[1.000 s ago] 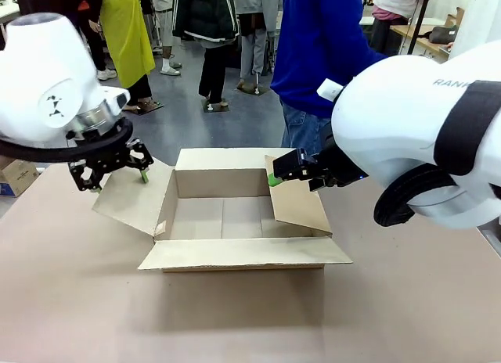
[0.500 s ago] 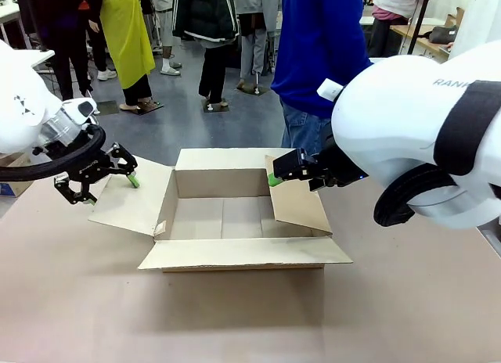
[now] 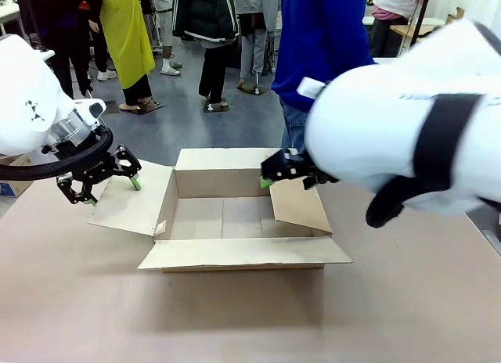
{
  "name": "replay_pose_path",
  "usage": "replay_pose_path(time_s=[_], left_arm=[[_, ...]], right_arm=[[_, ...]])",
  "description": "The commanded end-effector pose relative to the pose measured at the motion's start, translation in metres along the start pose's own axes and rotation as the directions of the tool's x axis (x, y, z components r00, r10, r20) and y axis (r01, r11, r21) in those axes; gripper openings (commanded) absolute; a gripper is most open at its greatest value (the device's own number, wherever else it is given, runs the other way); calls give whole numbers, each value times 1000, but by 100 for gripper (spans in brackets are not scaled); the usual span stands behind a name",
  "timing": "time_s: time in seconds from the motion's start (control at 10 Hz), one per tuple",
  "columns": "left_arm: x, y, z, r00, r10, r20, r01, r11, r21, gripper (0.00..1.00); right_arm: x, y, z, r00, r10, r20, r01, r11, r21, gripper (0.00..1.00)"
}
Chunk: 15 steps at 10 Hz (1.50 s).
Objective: Pack the gift set into the box.
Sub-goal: Place both hands on the side flaps of the Package Box and spread them outward.
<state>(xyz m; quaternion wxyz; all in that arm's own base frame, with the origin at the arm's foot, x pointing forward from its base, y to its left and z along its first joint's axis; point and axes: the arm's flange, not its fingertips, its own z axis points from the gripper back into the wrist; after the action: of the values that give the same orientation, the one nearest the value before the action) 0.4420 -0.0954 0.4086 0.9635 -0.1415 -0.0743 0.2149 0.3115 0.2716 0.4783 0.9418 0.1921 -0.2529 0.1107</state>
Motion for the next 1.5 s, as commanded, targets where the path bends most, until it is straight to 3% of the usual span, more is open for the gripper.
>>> replay_pose_path(time_s=[0.0, 0.2, 0.3, 0.6, 1.0, 1.4], left_arm=[[2, -2, 3, 1000, 12, 9, -12, 1000, 15, 100], [2, -2, 3, 1000, 12, 9, -12, 1000, 15, 100], [2, -2, 3, 1000, 12, 9, -12, 1000, 15, 100], [2, -2, 3, 1000, 12, 9, -12, 1000, 15, 100], [2, -2, 3, 1000, 12, 9, -12, 1000, 15, 100], [2, -2, 3, 1000, 12, 9, -12, 1000, 15, 100]], right_arm=[[53, 57, 3, 982, 7, -188, -53, 969, -242, 100], [75, 72, -10, 972, -76, -222, -18, 920, -392, 100], [79, 78, -22, 966, -85, -245, -21, 917, -398, 100], [82, 71, -72, 972, -119, -202, 17, 895, -446, 100], [63, 58, -144, 973, -121, -195, 0, 850, -527, 100], [59, 37, -164, 991, -114, -65, 53, 797, -601, 100]])
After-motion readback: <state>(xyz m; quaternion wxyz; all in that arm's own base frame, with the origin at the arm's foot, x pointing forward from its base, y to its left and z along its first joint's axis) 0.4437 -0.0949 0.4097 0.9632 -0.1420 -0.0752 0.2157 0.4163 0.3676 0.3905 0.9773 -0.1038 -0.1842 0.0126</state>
